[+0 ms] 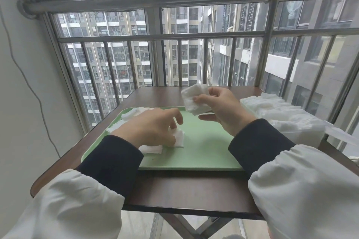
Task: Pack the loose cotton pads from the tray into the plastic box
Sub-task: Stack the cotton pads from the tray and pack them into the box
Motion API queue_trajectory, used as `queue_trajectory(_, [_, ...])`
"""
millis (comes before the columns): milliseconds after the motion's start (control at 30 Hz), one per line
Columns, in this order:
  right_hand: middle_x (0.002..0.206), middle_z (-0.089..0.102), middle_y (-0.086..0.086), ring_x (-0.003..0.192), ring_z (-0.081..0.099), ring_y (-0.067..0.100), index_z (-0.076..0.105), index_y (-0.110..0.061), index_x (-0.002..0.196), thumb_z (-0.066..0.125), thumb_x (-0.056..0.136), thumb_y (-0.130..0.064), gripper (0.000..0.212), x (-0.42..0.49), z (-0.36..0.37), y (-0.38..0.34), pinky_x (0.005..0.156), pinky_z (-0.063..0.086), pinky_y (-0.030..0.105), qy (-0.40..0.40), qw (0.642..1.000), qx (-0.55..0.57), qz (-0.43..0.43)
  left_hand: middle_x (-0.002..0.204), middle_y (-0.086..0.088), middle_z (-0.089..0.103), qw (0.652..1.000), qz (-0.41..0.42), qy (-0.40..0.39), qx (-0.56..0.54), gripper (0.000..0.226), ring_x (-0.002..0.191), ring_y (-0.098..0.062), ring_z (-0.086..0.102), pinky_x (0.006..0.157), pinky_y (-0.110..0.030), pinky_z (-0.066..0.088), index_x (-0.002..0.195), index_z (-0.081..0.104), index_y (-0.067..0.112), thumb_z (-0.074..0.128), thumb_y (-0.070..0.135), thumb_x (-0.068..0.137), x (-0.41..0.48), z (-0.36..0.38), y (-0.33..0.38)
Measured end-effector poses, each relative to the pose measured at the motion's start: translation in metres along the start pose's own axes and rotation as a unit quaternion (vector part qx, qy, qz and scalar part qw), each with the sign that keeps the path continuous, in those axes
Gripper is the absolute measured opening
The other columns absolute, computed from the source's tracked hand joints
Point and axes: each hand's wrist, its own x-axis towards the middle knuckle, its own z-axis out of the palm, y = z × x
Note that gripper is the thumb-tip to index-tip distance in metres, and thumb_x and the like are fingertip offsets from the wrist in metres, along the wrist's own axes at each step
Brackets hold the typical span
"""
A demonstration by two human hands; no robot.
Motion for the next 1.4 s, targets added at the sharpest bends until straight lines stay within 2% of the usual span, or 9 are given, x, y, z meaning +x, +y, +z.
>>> queue_trajectory(167, [0.103, 0.071, 0.009, 0.087, 0.072, 0.021, 0.067, -0.011, 0.110, 0.076, 0.084, -0.016, 0.027, 0.000, 0.001, 0.001, 0.063, 0.056, 0.026, -0.006, 1.000, -0.006, 0.000, 0.097, 0.018, 0.061, 0.999, 0.011, -0.009, -0.043, 0.037, 0.089, -0.002, 0.055, 0.068, -0.015, 0.038, 0.116, 0.051, 0.042, 0.067, 0.031, 0.084, 0.001, 0.003, 0.003])
queue_trajectory(333, [0.105, 0.069, 0.009, 0.091, 0.070, 0.022, 0.066, -0.012, 0.109, 0.071, 0.086, -0.013, 0.023, 0.001, 0.000, 0.002, 0.060, 0.056, 0.025, 0.004, 1.000, -0.021, 0.000, 0.097, 0.013, 0.058, 0.985, 0.017, 0.021, -0.170, 0.041, 0.077, -0.006, 0.057, 0.066, -0.019, 0.048, 0.110, 0.059, 0.038, 0.069, 0.010, 0.082, 0.001, 0.005, 0.000])
queue_trajectory(467, [0.110, 0.066, 0.011, 0.097, 0.068, 0.024, 0.063, -0.008, 0.113, 0.066, 0.087, -0.009, 0.026, 0.005, -0.005, 0.007, 0.064, 0.058, 0.028, 0.035, 0.998, -0.053, 0.016, 0.109, 0.000, 0.069, 0.936, 0.068, 0.079, -0.336, 0.051, 0.090, -0.013, 0.070, 0.086, -0.030, 0.059, 0.122, 0.063, 0.024, 0.079, -0.001, 0.080, -0.004, -0.004, -0.001])
queue_trajectory(600, [0.107, 0.070, 0.011, 0.096, 0.071, 0.025, 0.065, -0.007, 0.109, 0.074, 0.083, -0.005, 0.027, 0.004, -0.005, 0.008, 0.067, 0.059, 0.030, -0.003, 0.998, -0.058, 0.020, 0.094, -0.006, 0.074, 0.873, 0.093, 0.120, -0.464, 0.046, 0.089, -0.016, 0.072, 0.084, -0.029, 0.060, 0.117, 0.066, 0.015, 0.078, -0.007, 0.079, -0.005, -0.009, 0.001])
queue_trajectory(733, [0.103, 0.073, 0.013, 0.084, 0.074, 0.023, 0.068, -0.002, 0.108, 0.079, 0.082, -0.005, 0.029, 0.001, 0.000, 0.008, 0.067, 0.060, 0.032, -0.079, 0.996, -0.037, 0.019, 0.085, 0.000, 0.076, 0.868, 0.081, 0.168, -0.460, 0.038, 0.081, -0.012, 0.072, 0.078, -0.027, 0.060, 0.110, 0.067, 0.016, 0.081, -0.001, 0.079, -0.003, -0.006, 0.000])
queue_trajectory(933, [0.093, 0.075, 0.007, 0.081, 0.075, 0.021, 0.069, -0.007, 0.103, 0.080, 0.080, -0.006, 0.025, -0.001, 0.001, 0.007, 0.065, 0.059, 0.031, -0.108, 0.993, -0.040, 0.015, 0.083, 0.003, 0.075, 0.875, 0.075, 0.209, -0.431, 0.037, 0.072, -0.008, 0.071, 0.069, -0.019, 0.055, 0.107, 0.067, 0.022, 0.084, 0.006, 0.078, -0.002, -0.005, -0.002])
queue_trajectory(1100, [0.099, 0.075, 0.010, 0.090, 0.075, 0.025, 0.069, -0.004, 0.108, 0.082, 0.078, -0.010, 0.033, -0.003, 0.002, 0.005, 0.068, 0.059, 0.032, -0.135, 0.990, -0.046, 0.018, 0.090, 0.000, 0.071, 0.888, 0.077, 0.227, -0.393, 0.038, 0.076, -0.012, 0.068, 0.072, -0.018, 0.056, 0.104, 0.065, 0.027, 0.086, 0.011, 0.076, -0.002, -0.004, 0.000])
queue_trajectory(1267, [0.105, 0.072, 0.013, 0.097, 0.073, 0.031, 0.066, -0.006, 0.108, 0.068, 0.082, -0.011, 0.026, -0.006, 0.003, 0.002, 0.075, 0.061, 0.039, -0.143, 0.989, -0.034, 0.014, 0.105, 0.008, 0.064, 0.896, 0.073, 0.251, -0.360, 0.047, 0.096, -0.004, 0.060, 0.076, -0.011, 0.049, 0.112, 0.062, 0.026, 0.088, 0.017, 0.074, -0.002, -0.004, 0.001])
queue_trajectory(1400, [0.110, 0.073, 0.011, 0.101, 0.072, 0.029, 0.065, -0.008, 0.113, 0.076, 0.079, -0.033, 0.044, -0.012, 0.006, -0.003, 0.082, 0.061, 0.041, -0.158, 0.987, -0.029, 0.003, 0.114, 0.003, 0.067, 0.889, 0.072, 0.231, -0.389, 0.053, 0.104, -0.011, 0.066, 0.086, -0.024, 0.057, 0.119, 0.060, 0.019, 0.088, 0.017, 0.075, -0.003, -0.006, 0.001])
